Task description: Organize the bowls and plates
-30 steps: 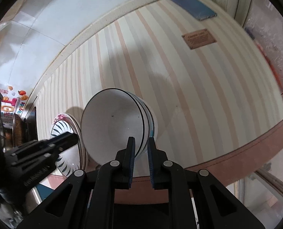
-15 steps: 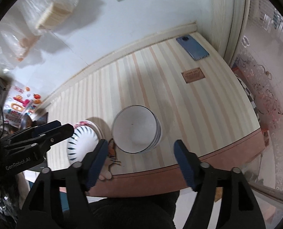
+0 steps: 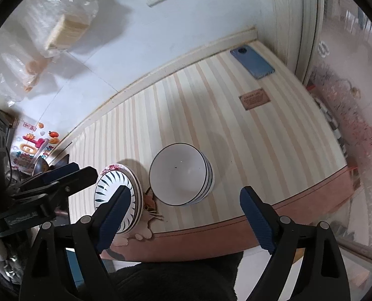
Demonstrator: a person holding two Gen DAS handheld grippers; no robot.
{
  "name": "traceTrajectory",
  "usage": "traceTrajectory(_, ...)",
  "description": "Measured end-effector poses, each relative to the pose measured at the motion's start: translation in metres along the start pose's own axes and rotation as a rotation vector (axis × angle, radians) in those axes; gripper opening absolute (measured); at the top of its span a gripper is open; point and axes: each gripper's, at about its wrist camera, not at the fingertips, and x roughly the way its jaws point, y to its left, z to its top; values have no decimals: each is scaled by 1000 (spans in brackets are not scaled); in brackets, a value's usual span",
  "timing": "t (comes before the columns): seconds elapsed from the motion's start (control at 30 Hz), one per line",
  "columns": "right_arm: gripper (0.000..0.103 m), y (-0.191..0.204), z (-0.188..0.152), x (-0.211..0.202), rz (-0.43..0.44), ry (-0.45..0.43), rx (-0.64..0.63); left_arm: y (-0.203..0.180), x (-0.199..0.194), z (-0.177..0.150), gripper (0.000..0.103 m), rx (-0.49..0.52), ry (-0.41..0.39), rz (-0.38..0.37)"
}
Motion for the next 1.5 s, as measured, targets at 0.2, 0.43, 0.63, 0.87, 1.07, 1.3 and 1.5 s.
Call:
traceTrajectory(0.2,91,-30,13,67,71,96,77,20,77,15,72,-100,159,-78)
traceTrajectory(0.43,91,-58,14,150,162,234,183,32,148,23,71,-164,325,-133)
traceTrajectory(0.63,91,-72,13,193,251,281,247,31,178,26,70,-223,401,-199)
traceTrajectory(0.87,90,-75,9,226,308,340,284,31,187,25,60,-240,404,-237)
traceTrajectory(1.07,66,-69,5,236,315,341,268,31,182,21,45,-204,375,-209)
traceTrajectory(1.3,63,-70,2,231,313,306,256,36,181,19,40,-209,350,-206)
traceTrajectory(1.5,63,-72,3,225,304,281,216,36,178,16,40,-202,349,-199)
